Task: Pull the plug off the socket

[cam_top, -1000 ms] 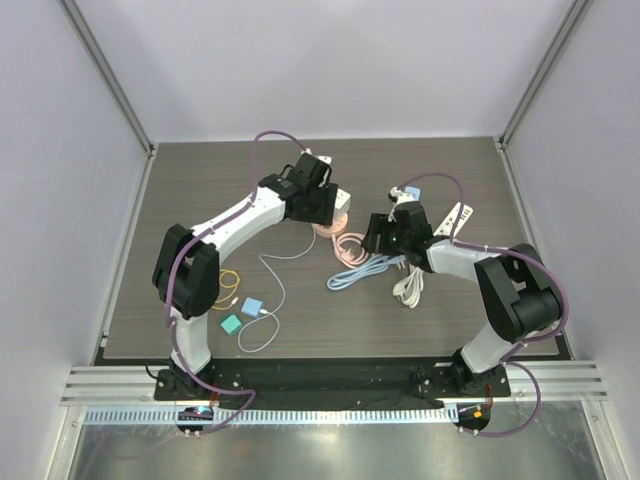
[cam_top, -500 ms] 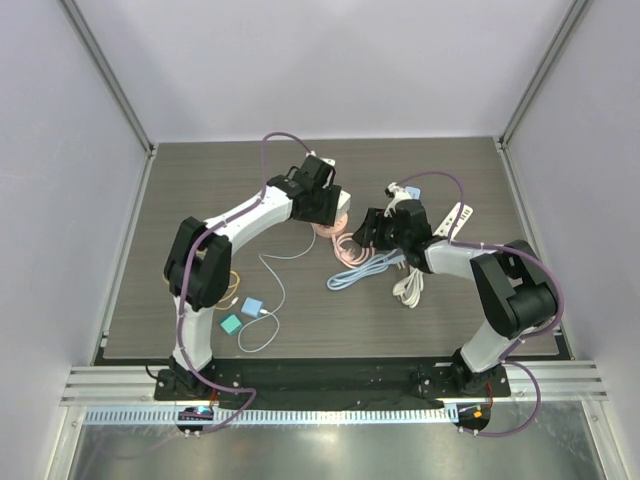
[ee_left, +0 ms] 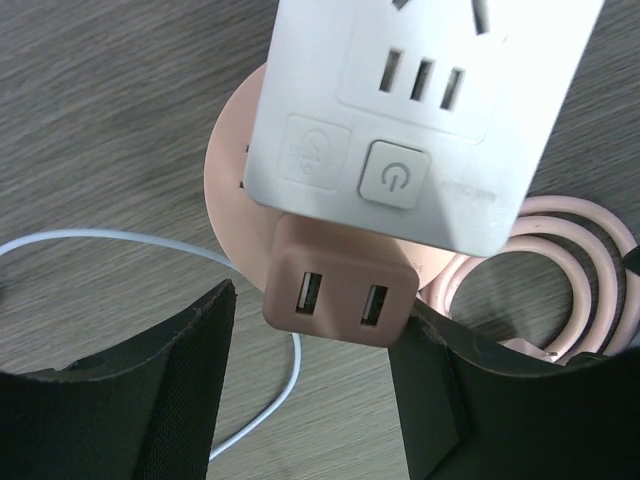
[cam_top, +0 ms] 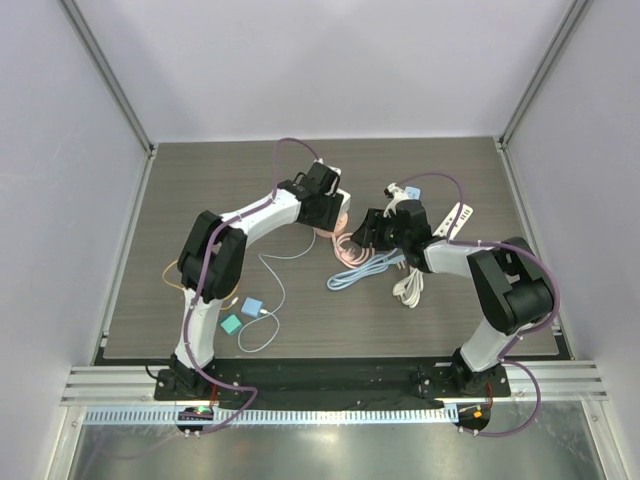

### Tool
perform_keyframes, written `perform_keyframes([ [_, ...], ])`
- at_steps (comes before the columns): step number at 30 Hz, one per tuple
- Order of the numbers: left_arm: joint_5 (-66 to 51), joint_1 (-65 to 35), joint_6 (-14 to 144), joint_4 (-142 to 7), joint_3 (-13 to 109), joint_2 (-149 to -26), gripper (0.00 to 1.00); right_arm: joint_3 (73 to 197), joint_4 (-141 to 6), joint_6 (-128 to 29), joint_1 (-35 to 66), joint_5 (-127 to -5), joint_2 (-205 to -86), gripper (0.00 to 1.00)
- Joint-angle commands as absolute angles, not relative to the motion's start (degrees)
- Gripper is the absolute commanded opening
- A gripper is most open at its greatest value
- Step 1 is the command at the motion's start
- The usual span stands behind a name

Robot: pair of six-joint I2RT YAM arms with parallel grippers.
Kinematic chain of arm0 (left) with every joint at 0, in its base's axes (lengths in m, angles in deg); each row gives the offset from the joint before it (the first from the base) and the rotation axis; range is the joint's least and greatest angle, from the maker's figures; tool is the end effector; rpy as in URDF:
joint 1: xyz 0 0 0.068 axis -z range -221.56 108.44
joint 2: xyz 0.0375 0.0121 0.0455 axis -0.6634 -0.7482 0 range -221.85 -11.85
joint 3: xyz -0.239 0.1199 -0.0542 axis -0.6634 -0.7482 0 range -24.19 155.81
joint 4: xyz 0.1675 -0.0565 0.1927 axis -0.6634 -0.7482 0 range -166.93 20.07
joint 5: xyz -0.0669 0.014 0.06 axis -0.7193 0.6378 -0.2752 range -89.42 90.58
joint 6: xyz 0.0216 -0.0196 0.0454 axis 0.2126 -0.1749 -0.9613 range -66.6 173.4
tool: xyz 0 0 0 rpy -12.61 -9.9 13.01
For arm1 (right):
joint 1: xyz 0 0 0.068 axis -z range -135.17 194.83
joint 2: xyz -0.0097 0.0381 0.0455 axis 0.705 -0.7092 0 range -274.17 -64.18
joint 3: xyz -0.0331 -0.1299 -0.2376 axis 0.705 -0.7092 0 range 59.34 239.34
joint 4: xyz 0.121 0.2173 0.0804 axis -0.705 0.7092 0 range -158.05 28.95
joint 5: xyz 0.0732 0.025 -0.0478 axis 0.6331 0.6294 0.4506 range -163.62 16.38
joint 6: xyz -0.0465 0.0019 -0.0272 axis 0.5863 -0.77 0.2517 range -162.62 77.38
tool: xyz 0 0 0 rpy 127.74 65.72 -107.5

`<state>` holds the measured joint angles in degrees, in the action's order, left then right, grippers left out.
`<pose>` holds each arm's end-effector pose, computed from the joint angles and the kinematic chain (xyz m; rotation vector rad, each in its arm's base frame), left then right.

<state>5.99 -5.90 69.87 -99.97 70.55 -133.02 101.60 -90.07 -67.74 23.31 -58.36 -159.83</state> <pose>0.3784 -0.2673 0.1928 0.3916 2.5364 -0.2309 0.3061 0.1308 0.1590 -0.0959 2.1906 0.7552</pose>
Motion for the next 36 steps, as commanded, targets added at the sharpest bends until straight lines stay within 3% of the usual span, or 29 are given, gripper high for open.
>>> perform_keyframes([
  [1,7.18,-5.70,68.07,-97.36,73.10,-132.26,0.61,102.15,-93.18,-68.46,23.56,-56.40,-160.06,0.59],
  [9,6.82,-5.26,67.81,-97.44,76.63,-134.64,0.54,102.50,-93.45,-68.28,23.56,-56.31,-161.82,0.57],
  [22,7.52,-5.00,67.72,-100.16,76.71,-133.76,0.14,103.46,-93.28,-68.11,24.18,-54.73,-161.65,0.59],
  [24,7.70,-4.47,67.64,-99.99,75.84,-132.53,0.12,102.94,-93.27,-68.28,24.53,-54.55,-160.77,0.59],
  [27,8.23,-3.51,67.02,-99.99,75.22,-131.91,0.15,102.67,-93.27,-68.37,24.97,-54.46,-160.24,0.59],
  [30,9.02,-2.98,66.58,-100.51,75.30,-132.61,0.33,102.67,-93.27,-68.55,25.14,-54.29,-160.33,0.59],
  [36,9.90,-2.89,66.06,-100.61,75.22,-133.76,0.38,102.50,-93.10,-68.46,25.32,-53.94,-160.15,0.59],
])
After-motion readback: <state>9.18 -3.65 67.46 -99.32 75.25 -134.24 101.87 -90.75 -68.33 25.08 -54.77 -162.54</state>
